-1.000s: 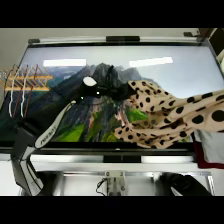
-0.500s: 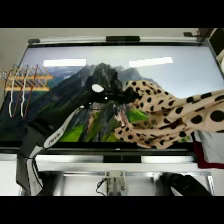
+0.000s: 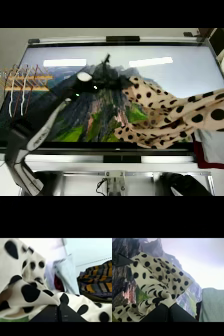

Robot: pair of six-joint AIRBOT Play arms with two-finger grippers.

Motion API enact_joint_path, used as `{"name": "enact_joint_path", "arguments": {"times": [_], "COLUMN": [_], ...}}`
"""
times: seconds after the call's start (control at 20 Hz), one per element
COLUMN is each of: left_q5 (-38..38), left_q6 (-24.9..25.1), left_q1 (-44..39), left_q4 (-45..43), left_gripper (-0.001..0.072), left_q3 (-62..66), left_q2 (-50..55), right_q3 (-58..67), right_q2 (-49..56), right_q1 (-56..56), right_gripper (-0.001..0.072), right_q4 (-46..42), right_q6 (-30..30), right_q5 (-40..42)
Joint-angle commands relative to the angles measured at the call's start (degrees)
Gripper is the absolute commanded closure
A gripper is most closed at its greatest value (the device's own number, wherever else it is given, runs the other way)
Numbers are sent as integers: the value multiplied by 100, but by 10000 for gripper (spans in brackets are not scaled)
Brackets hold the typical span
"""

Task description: Fold the shirts.

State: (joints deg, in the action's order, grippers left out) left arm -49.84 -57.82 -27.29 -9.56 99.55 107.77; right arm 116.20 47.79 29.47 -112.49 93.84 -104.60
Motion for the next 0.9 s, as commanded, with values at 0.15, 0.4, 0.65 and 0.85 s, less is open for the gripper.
{"name": "enact_joint_path", "arguments": {"times": [0.15, 0.4, 0.65, 0.85], "left_q5": [584, 1209, 894, -599], "left_q6": [815, 809, -621, -1858], "left_q1": [1447, 2149, 2203, 2194], "left_q4": [-570, -918, -2743, -3849], "left_gripper": [663, 663, 663, 662], "left_q3": [9, 4, 0, -435], "left_q2": [-3381, -5615, -6223, -5794], "right_q3": [-2, 4, 2, -501], "right_q2": [627, 754, 562, 586], "right_q1": [4, 4, 4, 2], "right_gripper": [658, 659, 659, 659], "right_q4": [63, 586, 105, -809], "right_q6": [-111, -105, -109, -109], "right_q5": [3635, 5209, 3346, 1617]}}
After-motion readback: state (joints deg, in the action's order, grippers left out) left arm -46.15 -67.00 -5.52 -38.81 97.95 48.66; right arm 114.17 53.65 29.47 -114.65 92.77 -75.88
